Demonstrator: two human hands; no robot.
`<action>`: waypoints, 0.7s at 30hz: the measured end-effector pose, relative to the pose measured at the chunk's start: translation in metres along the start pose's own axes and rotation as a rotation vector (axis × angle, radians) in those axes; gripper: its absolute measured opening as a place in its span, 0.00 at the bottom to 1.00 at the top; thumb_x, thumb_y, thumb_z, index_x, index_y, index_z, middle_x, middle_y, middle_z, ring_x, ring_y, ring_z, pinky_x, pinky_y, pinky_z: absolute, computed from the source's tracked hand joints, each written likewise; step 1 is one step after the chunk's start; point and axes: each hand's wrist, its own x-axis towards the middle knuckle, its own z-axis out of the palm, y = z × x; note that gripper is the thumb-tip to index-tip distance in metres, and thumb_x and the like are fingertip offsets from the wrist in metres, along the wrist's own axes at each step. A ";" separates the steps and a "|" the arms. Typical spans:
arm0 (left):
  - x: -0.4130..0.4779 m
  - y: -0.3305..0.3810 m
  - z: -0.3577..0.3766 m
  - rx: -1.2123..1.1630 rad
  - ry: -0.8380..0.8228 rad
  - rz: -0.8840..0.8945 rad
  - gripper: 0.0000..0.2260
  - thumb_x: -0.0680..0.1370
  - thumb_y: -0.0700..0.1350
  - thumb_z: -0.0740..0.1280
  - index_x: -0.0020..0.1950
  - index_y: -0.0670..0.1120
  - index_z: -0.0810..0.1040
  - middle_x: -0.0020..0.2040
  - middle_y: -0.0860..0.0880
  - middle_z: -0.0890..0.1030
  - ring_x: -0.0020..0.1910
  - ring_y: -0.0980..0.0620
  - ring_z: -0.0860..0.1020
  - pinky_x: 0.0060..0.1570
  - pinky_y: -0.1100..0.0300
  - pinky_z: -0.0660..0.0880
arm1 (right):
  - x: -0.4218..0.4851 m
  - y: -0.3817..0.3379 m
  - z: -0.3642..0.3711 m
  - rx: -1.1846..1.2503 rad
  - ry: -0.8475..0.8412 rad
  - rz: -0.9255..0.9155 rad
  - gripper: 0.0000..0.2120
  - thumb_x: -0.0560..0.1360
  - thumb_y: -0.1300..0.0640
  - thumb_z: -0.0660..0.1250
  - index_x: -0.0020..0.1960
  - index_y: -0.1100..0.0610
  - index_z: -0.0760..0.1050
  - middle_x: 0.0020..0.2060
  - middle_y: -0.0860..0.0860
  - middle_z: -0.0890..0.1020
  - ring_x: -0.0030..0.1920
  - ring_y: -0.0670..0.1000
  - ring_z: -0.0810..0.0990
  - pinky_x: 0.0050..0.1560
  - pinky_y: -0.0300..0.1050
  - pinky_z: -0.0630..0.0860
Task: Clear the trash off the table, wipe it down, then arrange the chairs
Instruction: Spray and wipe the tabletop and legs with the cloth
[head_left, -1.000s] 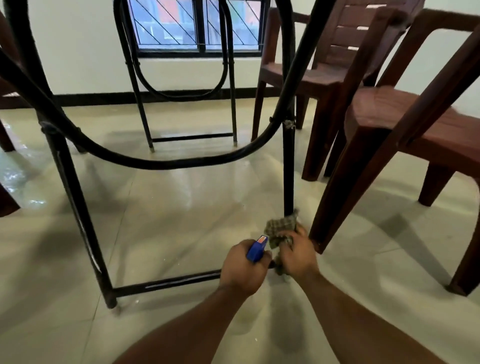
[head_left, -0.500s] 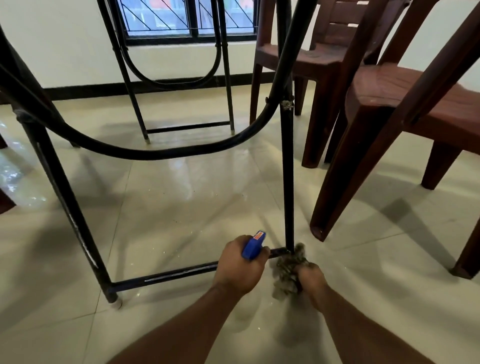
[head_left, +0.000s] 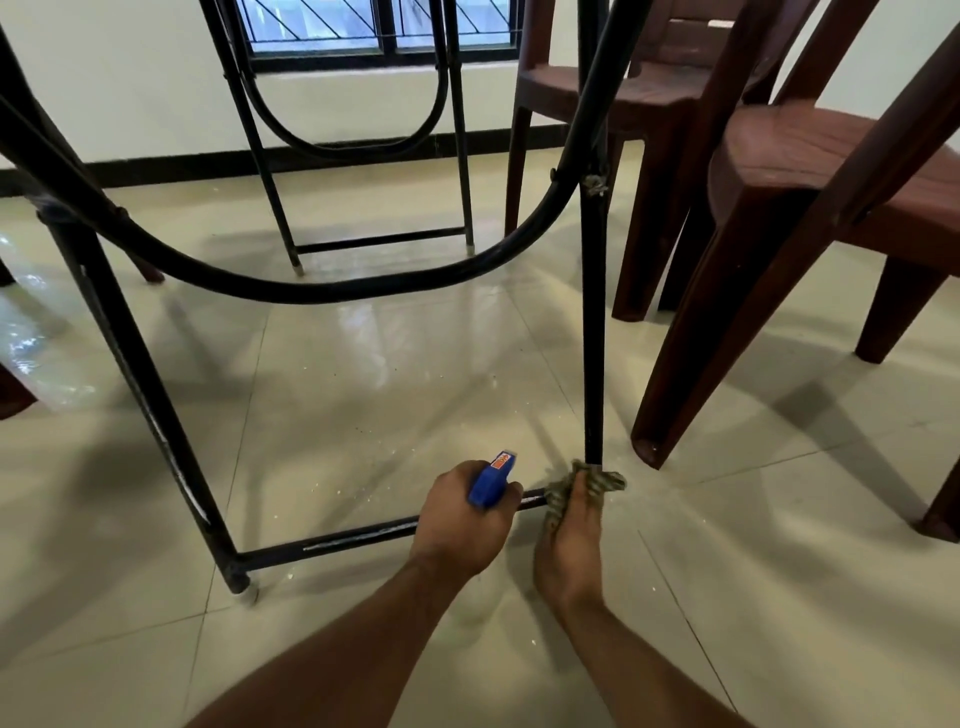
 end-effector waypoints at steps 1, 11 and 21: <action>0.000 0.000 0.000 -0.005 -0.002 0.004 0.11 0.74 0.50 0.72 0.37 0.47 0.76 0.28 0.53 0.74 0.28 0.54 0.68 0.35 0.50 0.74 | -0.005 0.003 0.003 -0.052 -0.073 -0.139 0.23 0.84 0.57 0.53 0.78 0.45 0.60 0.77 0.50 0.64 0.73 0.48 0.67 0.75 0.52 0.64; -0.011 -0.008 -0.010 0.035 -0.058 -0.023 0.06 0.77 0.49 0.72 0.45 0.49 0.78 0.35 0.49 0.78 0.33 0.52 0.72 0.38 0.57 0.75 | 0.035 0.004 -0.026 -0.893 -0.379 -0.277 0.31 0.80 0.58 0.52 0.82 0.55 0.47 0.81 0.54 0.47 0.81 0.54 0.44 0.80 0.50 0.42; -0.030 -0.011 -0.012 0.035 -0.024 -0.084 0.04 0.78 0.49 0.71 0.46 0.52 0.78 0.34 0.51 0.77 0.31 0.52 0.72 0.34 0.59 0.74 | 0.020 0.026 -0.037 -0.685 -0.392 -0.328 0.34 0.80 0.60 0.57 0.82 0.48 0.48 0.81 0.49 0.50 0.80 0.50 0.50 0.79 0.46 0.48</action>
